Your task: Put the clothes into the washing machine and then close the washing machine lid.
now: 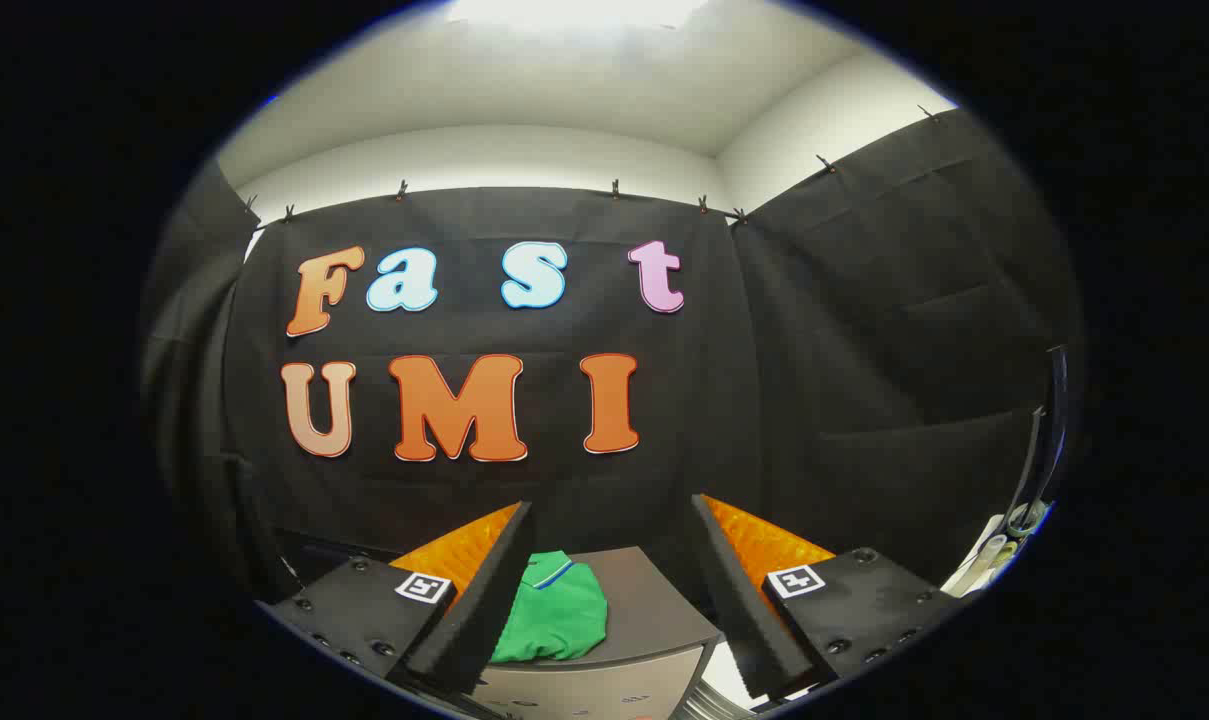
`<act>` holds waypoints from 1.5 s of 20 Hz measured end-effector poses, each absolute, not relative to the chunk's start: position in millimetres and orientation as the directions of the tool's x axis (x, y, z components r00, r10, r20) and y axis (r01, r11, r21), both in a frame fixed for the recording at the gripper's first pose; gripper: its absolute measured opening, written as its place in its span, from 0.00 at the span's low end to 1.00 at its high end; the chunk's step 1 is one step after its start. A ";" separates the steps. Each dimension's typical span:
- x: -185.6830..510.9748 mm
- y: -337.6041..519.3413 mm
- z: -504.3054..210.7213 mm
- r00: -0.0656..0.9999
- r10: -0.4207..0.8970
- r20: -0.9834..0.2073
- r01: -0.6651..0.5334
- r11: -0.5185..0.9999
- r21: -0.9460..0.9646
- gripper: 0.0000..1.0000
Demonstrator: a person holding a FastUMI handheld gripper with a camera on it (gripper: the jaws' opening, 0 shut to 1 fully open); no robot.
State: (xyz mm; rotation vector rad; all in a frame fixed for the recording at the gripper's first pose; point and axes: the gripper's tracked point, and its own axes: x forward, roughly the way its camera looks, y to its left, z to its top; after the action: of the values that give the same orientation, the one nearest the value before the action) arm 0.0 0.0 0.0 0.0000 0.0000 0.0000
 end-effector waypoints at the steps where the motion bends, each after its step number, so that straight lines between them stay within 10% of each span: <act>1: 1.0 -0.4 0.7 1.000 -0.002 0.002 0.002 1.000 0.004 0.99; 22: -5.5 21.3 9.5 0.998 0.058 0.030 -0.059 0.997 0.043 0.98; 30: 47.4 63.3 -16.3 0.984 0.125 -0.131 -0.131 0.991 -0.039 0.98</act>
State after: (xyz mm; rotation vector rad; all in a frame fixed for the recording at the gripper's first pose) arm 47.4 63.3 -16.3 -0.0471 0.1285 0.1284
